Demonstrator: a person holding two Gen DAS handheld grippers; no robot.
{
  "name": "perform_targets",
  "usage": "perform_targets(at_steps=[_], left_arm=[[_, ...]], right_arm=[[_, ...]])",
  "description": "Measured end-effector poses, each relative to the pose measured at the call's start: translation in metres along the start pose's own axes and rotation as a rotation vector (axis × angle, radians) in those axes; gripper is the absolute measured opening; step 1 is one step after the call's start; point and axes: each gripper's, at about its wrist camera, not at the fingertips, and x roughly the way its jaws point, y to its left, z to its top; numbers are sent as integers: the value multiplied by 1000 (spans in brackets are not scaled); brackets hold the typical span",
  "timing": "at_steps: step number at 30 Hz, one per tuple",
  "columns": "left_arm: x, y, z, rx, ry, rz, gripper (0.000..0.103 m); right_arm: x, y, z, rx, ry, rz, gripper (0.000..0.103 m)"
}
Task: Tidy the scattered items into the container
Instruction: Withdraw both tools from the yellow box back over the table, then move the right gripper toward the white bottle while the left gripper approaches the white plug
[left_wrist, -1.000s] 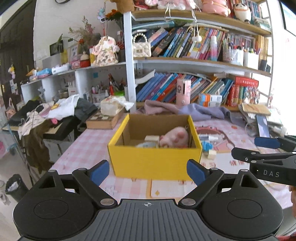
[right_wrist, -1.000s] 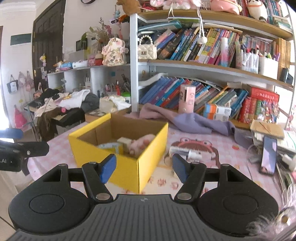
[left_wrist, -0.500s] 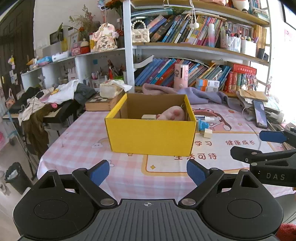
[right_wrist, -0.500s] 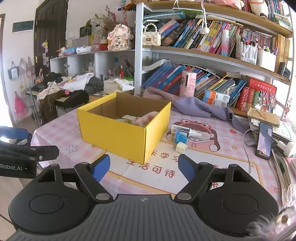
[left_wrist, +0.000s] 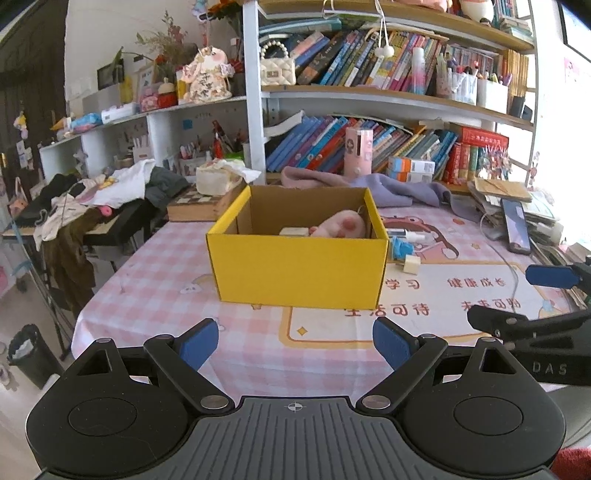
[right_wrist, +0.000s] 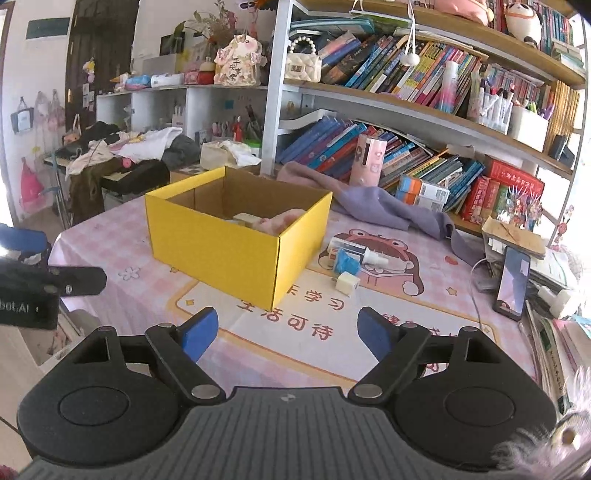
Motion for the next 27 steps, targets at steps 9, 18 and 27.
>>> perform_targets(at_steps=[9, 18, 27], left_arm=[[3, -7, -4, 17, 25, -18, 93], [9, -20, -6, 58, 58, -62, 93], [24, -42, -6, 106, 103, -157, 93]], right_arm=[[-1, -7, -6, 16, 10, -4, 84], [-5, -8, -15, -10, 30, -6, 88], [-8, -26, -22, 12, 74, -74, 88]])
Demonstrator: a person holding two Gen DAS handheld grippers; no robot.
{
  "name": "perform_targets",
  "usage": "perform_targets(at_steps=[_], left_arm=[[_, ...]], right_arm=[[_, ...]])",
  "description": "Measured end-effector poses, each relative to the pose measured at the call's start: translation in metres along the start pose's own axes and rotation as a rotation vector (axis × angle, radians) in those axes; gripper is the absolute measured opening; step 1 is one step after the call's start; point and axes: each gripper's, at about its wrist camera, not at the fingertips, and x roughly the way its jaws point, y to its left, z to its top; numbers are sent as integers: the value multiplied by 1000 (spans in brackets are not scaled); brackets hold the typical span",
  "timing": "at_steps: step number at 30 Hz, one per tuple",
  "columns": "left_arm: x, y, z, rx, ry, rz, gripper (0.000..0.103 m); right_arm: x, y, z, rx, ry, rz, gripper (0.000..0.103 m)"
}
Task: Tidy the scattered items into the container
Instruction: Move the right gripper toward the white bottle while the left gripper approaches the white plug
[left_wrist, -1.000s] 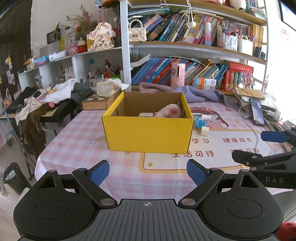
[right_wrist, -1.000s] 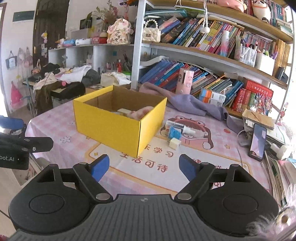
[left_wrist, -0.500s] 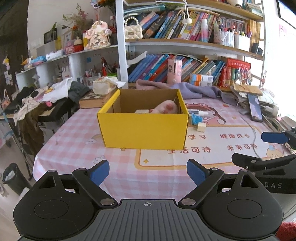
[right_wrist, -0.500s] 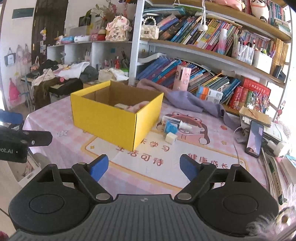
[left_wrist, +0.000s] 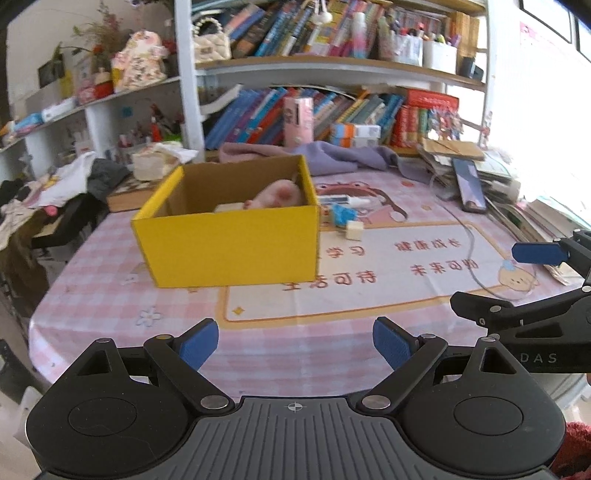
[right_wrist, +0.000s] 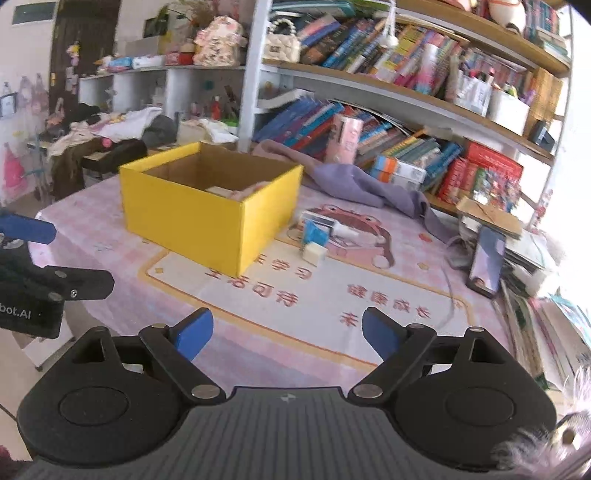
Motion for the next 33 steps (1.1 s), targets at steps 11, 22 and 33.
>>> perform_targets(at_steps=[11, 22, 33], left_arm=[[7, -22, 7, 54, -2, -52, 93], [11, -31, 3, 64, 33, -67, 93], [25, -41, 1, 92, 87, -104, 93]], right_arm=[[-5, -18, -10, 30, 34, -59, 89], [-8, -25, -16, 53, 61, -66, 90], [-3, -26, -25, 56, 123, -86, 92]])
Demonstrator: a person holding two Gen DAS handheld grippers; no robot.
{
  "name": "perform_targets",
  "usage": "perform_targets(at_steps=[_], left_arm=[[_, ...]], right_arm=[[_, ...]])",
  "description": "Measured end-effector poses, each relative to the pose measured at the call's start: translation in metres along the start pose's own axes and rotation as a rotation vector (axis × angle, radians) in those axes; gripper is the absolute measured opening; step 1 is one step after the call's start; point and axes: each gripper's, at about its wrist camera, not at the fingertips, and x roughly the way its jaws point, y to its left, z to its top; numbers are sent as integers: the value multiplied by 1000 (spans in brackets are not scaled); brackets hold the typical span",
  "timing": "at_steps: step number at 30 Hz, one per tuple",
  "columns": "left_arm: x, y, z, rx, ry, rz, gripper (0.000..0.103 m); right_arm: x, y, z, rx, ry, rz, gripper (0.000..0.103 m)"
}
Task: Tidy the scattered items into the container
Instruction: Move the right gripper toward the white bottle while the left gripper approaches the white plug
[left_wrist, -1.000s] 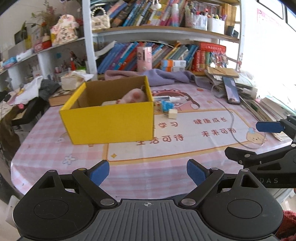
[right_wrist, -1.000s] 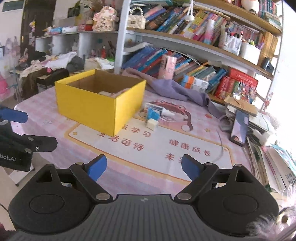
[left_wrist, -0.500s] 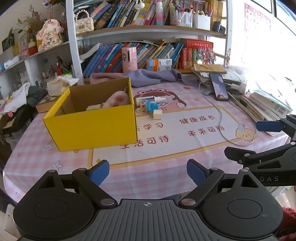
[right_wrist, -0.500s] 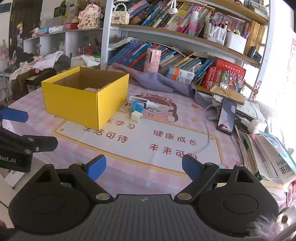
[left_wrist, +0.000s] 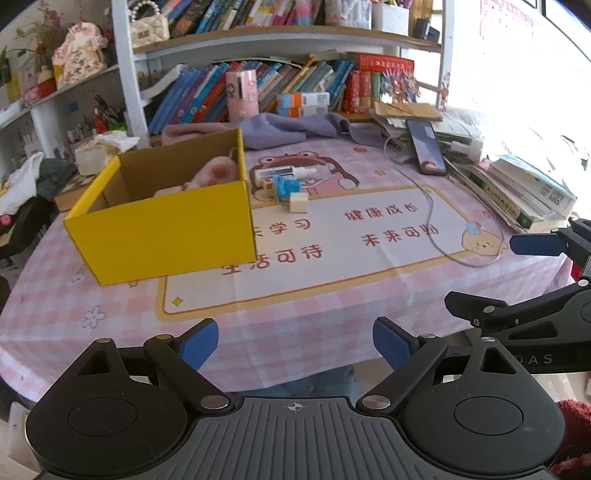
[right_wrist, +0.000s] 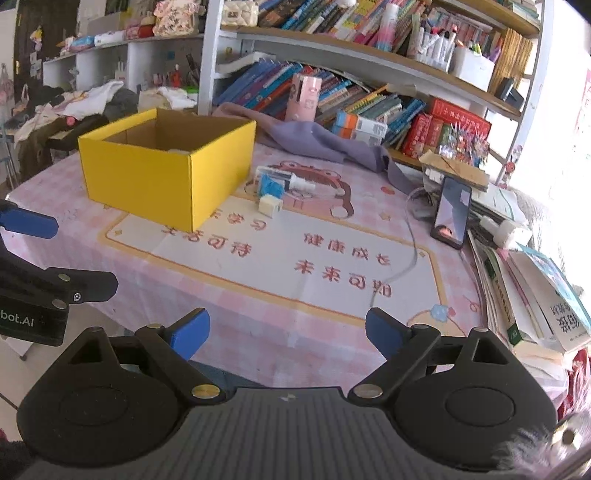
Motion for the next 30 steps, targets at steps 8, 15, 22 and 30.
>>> perform_targets(at_steps=[8, 15, 22, 30], left_arm=[[14, -12, 11, 34, -1, -56, 93], [27, -20, 21, 56, -10, -85, 93], [43, -25, 33, 83, -14, -88, 93], [71, -35, 57, 116, -20, -95, 93]], right_arm=[[1, -16, -2, 29, 17, -54, 92], [9, -29, 1, 47, 30, -89, 92], [22, -45, 12, 76, 10, -98, 91], [50, -62, 34, 61, 0, -79, 89]])
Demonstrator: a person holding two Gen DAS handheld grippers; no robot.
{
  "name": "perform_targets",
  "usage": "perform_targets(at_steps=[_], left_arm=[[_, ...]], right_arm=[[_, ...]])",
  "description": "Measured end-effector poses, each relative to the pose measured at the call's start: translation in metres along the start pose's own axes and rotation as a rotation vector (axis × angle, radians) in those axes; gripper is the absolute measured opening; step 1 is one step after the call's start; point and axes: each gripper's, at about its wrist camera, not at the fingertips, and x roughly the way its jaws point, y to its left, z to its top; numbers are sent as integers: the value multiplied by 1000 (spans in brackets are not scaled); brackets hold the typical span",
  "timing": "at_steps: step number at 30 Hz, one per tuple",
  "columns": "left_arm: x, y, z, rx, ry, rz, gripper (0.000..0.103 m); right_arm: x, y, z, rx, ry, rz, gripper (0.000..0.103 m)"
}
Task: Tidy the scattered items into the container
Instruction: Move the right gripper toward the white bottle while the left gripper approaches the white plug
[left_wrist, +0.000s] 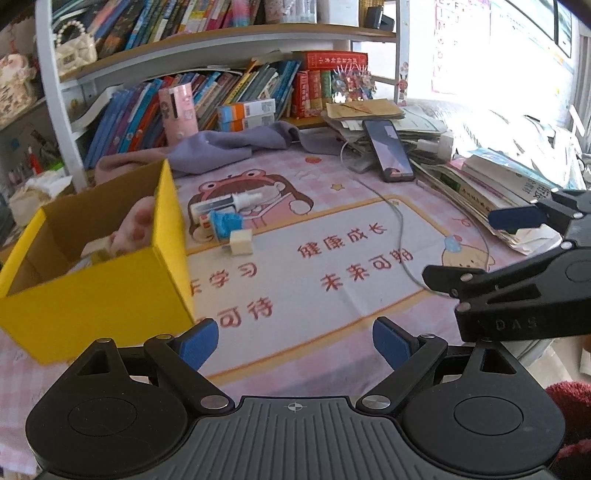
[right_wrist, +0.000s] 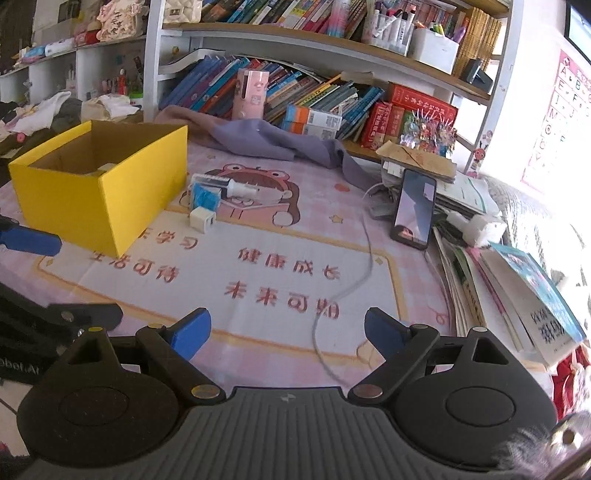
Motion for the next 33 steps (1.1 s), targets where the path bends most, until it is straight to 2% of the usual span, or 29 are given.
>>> perform_targets(at_steps=[7, 15, 22, 24, 28, 30, 33], left_arm=[[28, -4, 36, -22, -21, 26, 93], [63, -11, 71, -86, -8, 92, 92], [96, -19, 93, -111, 38, 167, 92], [105, -20, 98, -114, 61, 187, 92], [120, -16, 105, -136, 97, 225, 91], [127, -11, 107, -156, 118, 241, 87], [142, -1, 110, -209, 150, 252, 85]], right_arm=[[29, -26, 31, -35, -28, 30, 88], [69, -66, 67, -73, -56, 105, 86], [112, -97, 90, -88, -54, 214, 80], [125, -101, 95, -88, -45, 254, 76], [150, -107, 106, -87, -23, 333, 74], [163, -106, 111, -98, -10, 368, 72], [184, -103, 121, -128, 17, 417, 71]])
